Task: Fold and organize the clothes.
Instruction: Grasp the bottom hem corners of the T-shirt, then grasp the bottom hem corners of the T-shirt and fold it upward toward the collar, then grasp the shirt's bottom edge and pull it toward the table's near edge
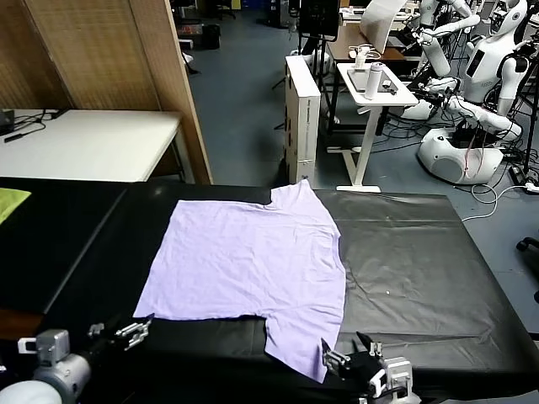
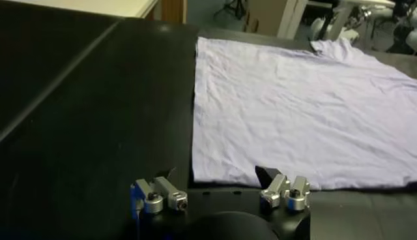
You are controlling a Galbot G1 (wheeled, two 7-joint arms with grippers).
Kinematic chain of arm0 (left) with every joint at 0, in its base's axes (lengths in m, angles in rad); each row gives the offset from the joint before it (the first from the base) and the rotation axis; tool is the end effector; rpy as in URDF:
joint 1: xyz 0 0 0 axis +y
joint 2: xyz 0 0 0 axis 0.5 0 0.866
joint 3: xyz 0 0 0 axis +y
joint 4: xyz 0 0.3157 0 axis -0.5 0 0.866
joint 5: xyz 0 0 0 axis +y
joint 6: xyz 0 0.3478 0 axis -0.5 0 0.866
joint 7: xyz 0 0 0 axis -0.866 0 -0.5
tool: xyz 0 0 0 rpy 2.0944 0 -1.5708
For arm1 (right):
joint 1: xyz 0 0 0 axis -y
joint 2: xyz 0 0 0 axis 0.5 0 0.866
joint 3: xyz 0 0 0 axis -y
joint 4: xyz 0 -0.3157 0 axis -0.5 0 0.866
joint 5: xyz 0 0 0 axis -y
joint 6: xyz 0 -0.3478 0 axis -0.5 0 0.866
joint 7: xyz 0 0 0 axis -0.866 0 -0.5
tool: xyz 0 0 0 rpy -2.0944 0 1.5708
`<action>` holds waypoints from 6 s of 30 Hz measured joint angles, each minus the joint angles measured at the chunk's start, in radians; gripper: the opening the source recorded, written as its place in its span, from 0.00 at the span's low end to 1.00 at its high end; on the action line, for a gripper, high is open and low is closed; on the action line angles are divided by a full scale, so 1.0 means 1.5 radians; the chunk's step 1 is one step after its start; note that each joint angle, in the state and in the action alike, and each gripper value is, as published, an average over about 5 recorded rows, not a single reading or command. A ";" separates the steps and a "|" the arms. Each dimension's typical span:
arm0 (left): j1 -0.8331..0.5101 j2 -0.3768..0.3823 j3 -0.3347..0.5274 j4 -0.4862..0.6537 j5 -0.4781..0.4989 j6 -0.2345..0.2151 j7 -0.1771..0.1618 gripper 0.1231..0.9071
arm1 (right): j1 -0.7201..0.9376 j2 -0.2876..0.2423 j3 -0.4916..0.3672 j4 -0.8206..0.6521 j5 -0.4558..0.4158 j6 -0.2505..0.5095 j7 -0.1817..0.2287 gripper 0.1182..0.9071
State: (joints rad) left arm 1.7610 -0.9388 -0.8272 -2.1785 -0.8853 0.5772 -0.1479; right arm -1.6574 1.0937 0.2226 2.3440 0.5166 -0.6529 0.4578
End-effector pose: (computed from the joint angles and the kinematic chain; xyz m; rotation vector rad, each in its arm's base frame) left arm 0.1771 0.1381 -0.2117 -0.0622 -2.4834 0.1505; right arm 0.1384 0.0321 -0.2170 0.2371 -2.4453 0.0214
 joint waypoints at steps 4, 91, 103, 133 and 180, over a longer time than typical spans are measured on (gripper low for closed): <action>-0.002 -0.009 0.003 0.009 0.005 -0.001 0.004 1.00 | 0.002 0.003 -0.008 -0.005 -0.007 0.000 0.000 1.00; -0.102 -0.044 0.018 0.024 0.026 -0.059 -0.008 0.03 | 0.269 -0.019 -0.015 -0.134 0.118 0.066 -0.032 0.03; -0.164 -0.030 0.062 0.088 0.045 -0.061 -0.004 0.03 | 0.319 -0.003 -0.030 -0.190 0.110 0.069 -0.031 0.03; -0.230 -0.004 0.113 0.169 0.058 -0.061 0.007 0.29 | 0.326 -0.001 -0.032 -0.209 0.101 0.059 -0.037 0.78; -0.147 -0.042 0.089 0.118 0.078 -0.050 -0.003 0.03 | 0.144 -0.091 0.035 -0.094 0.089 0.014 -0.079 0.03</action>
State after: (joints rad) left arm 1.5399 -1.0023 -0.6938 -2.0013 -0.7683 0.5026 -0.1525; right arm -1.4408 0.9575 0.2751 2.2023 0.6506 -0.6318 0.3395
